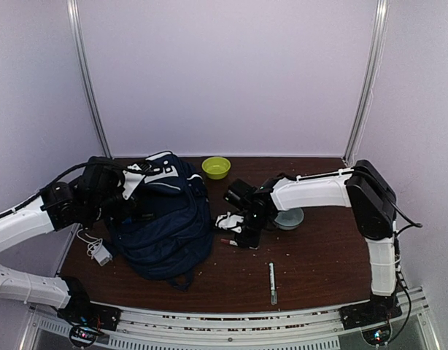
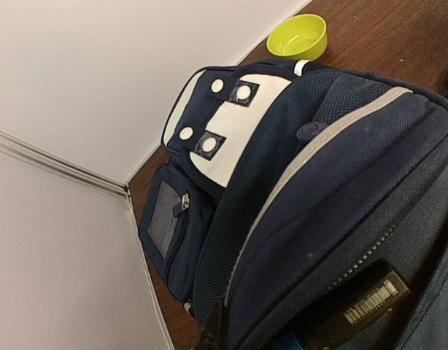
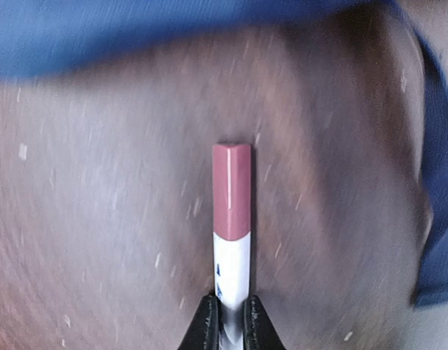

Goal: Pack the student bag

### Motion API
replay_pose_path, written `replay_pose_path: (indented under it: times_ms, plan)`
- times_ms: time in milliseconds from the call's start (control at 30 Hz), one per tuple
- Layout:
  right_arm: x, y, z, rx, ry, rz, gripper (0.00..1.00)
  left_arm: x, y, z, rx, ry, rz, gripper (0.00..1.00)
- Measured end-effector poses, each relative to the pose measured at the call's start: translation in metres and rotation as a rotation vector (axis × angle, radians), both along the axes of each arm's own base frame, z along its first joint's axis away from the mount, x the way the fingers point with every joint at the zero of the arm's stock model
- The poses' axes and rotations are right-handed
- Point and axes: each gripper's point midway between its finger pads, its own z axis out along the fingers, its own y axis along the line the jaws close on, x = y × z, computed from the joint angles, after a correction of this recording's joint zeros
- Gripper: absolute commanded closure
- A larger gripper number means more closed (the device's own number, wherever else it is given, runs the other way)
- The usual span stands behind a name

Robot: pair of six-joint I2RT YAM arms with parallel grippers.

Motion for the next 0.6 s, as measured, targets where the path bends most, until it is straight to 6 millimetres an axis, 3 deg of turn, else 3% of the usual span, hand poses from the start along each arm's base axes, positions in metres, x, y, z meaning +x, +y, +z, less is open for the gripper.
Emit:
replay_pose_path:
  times_ms: [167, 233, 300, 467, 600]
  plan:
    - [-0.02, -0.024, 0.003, -0.01, 0.022, -0.022, 1.0, 0.001, -0.002, -0.001, -0.004, 0.002, -0.005, 1.0]
    - [-0.026, -0.029, 0.014, 0.017, 0.019, -0.03, 1.0, 0.001, -0.003, -0.001, -0.005, 0.004, -0.007, 1.0]
    - [-0.028, -0.027, 0.031, 0.071, -0.001, -0.036, 1.0, 0.001, -0.004, -0.001, -0.01, 0.005, -0.009, 1.0]
    - [-0.029, -0.013, 0.097, 0.272, -0.101, -0.027, 1.0, 0.003, -0.005, 0.002, -0.017, 0.005, -0.011, 1.0]
    - [-0.047, 0.024, 0.151, 0.419, -0.206, 0.087, 1.0, 0.003, -0.009, 0.005, -0.025, 0.013, -0.024, 1.0]
